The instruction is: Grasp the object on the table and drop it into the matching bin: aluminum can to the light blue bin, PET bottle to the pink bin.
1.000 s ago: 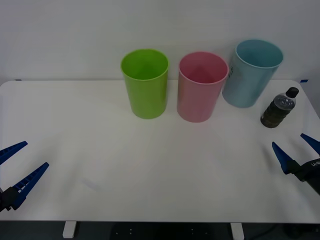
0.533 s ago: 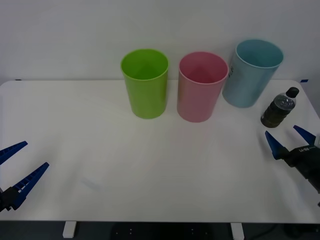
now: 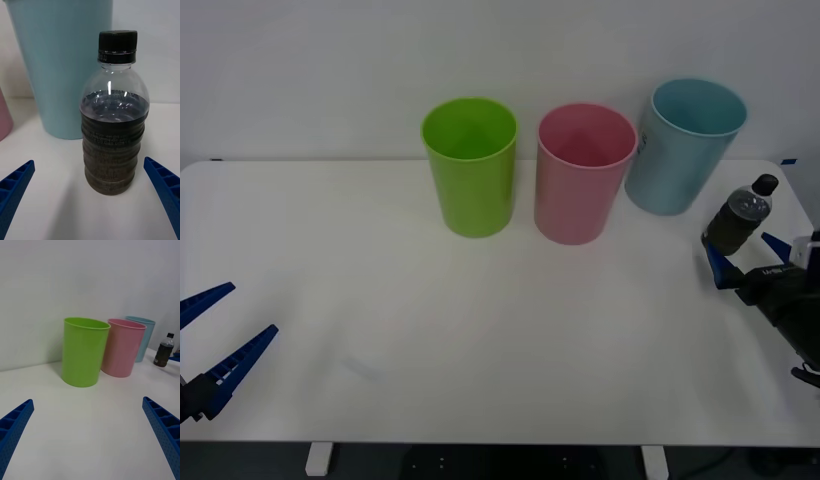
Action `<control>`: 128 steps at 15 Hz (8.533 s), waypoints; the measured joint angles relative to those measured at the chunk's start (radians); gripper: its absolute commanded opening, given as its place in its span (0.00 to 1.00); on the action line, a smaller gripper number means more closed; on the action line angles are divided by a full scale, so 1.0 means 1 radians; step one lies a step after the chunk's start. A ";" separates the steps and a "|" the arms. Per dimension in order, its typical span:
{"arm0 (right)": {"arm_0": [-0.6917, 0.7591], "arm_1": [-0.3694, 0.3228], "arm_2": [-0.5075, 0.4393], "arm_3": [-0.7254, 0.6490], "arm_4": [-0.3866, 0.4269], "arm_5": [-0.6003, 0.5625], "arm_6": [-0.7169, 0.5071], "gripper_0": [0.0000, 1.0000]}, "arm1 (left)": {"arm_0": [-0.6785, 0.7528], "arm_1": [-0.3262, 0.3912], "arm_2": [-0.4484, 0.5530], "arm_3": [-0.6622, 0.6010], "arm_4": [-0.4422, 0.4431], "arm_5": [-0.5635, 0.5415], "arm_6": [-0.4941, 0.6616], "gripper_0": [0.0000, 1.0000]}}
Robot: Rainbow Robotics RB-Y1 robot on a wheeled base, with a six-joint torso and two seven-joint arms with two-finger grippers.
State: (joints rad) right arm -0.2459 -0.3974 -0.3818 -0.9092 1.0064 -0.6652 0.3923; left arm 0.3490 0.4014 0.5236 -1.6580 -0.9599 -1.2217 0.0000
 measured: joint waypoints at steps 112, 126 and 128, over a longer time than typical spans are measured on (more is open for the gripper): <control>-0.385 -0.050 0.294 -0.260 0.141 -0.146 -0.498 1.00 | 0.000 0.000 0.000 0.000 0.000 0.000 0.000 1.00; 0.002 -0.057 0.138 -0.618 0.132 -0.197 -0.465 1.00 | 0.000 0.000 0.000 0.000 0.000 0.000 0.000 1.00; 0.051 -0.057 0.116 -0.636 0.131 -0.232 -0.423 1.00 | 0.000 0.000 0.000 0.000 0.000 0.000 0.000 1.00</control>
State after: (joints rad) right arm -0.1948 -0.4544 -0.2656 -1.5451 1.1371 -0.8968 -0.0305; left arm 0.3491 0.4014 0.5236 -1.6581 -0.9599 -1.2217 0.0000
